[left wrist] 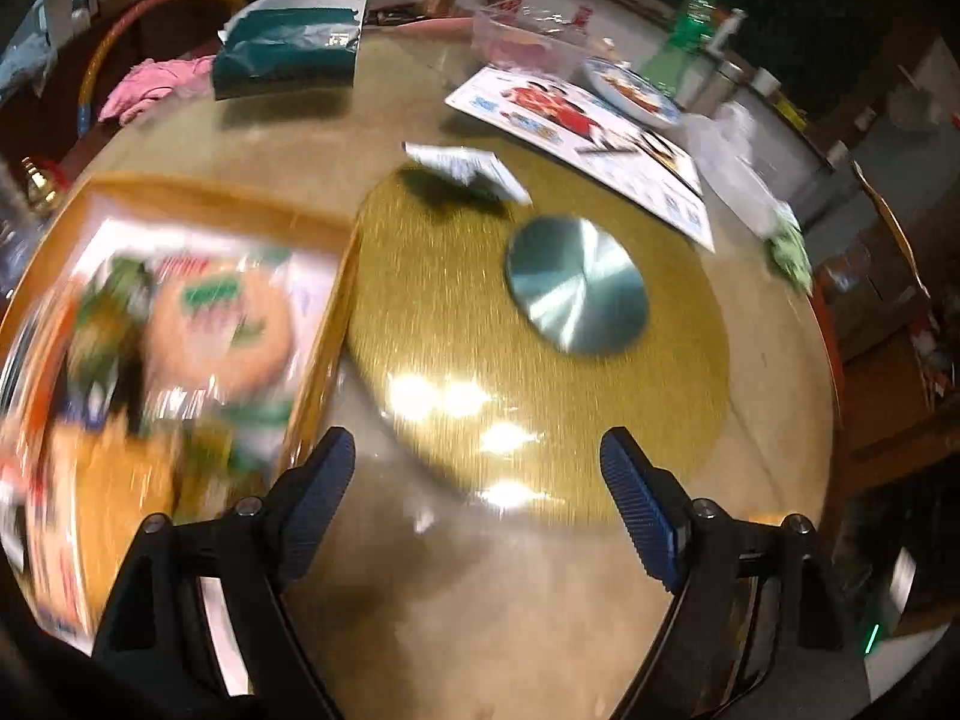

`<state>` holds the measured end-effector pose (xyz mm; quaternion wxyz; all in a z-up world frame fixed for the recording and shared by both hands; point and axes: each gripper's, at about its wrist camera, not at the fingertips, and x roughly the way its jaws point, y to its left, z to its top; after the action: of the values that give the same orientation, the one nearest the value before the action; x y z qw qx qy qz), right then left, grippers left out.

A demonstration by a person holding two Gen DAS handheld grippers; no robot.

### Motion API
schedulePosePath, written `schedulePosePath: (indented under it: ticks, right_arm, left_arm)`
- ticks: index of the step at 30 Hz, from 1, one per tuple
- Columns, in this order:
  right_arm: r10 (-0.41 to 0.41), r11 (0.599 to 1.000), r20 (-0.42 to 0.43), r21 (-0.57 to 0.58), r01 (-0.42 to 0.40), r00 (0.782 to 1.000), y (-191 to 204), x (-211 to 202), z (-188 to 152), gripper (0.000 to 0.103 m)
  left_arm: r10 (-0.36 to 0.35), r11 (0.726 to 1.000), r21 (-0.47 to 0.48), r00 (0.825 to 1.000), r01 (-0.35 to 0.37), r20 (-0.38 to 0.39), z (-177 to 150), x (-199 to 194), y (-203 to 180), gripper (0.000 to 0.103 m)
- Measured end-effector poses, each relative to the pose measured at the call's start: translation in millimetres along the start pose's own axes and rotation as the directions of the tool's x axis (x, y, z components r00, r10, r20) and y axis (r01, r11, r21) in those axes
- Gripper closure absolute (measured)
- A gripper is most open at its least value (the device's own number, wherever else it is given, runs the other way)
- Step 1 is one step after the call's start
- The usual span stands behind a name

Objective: Organize snacks
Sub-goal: 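Grasp the yellow-label cracker packet with the right tool while the left tool grasps a white paper packet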

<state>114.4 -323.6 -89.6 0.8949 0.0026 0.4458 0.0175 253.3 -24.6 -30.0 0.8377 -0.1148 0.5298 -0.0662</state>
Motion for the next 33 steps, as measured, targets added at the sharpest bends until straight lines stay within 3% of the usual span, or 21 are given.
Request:
schedulePosePath:
  ticks: [9,13,16,18,20,22,24,28,31,33]
  right_arm:
    - [-0.003,1.000,0.010,-0.010,0.003,1.000,5.0,8.0,11.8,0.026]
    - [-0.004,1.000,0.012,-0.008,0.004,1.000,4.3,7.6,9.4,0.026]
    - [-0.004,1.000,0.012,-0.007,0.004,1.000,4.4,7.6,9.5,0.026]
    - [-0.003,1.000,0.012,-0.007,0.003,1.000,4.3,7.5,9.7,0.026]
    - [-0.003,1.000,0.012,-0.008,0.003,1.000,4.2,7.6,9.9,0.026]
    - [-0.003,1.000,0.012,-0.007,0.003,1.000,4.4,7.6,9.9,0.026]
    - [-0.003,1.000,0.012,-0.007,0.003,1.000,4.1,7.6,10.1,0.026]
    - [-0.006,1.000,0.012,-0.007,0.006,1.000,4.8,7.8,9.7,0.026]
    - [-0.005,1.000,0.011,-0.007,0.006,1.000,4.5,8.0,10.0,0.026]
    - [-0.006,1.000,0.011,-0.008,0.006,1.000,4.5,8.1,10.0,0.026]
  left_arm:
    - [0.124,0.981,-0.150,0.992,-0.122,0.005,98.5,46.0,9.5,0.020]
    - [0.110,0.971,-0.212,0.994,-0.108,-0.004,125.4,67.1,13.8,0.022]
    - [0.091,0.961,-0.258,0.995,-0.099,-0.042,137.7,89.9,14.9,0.036]
    - [0.106,0.954,-0.273,0.991,-0.123,-0.077,143.0,106.7,15.1,0.050]
    - [0.114,0.948,-0.291,0.991,-0.132,-0.075,144.8,115.9,15.8,0.057]
    - [0.151,0.952,-0.262,0.987,-0.161,-0.057,144.3,115.1,11.9,0.074]
    - [0.180,0.956,-0.224,0.982,-0.188,-0.053,139.7,114.3,6.9,0.084]
    - [0.183,0.969,-0.150,0.979,-0.195,-0.089,118.5,106.8,-2.3,0.086]
    - [0.199,0.979,-0.027,0.975,-0.202,-0.099,79.9,93.4,-19.2,0.086]
    - [0.219,0.972,0.103,0.972,-0.210,-0.087,40.6,79.6,-34.1,0.086]
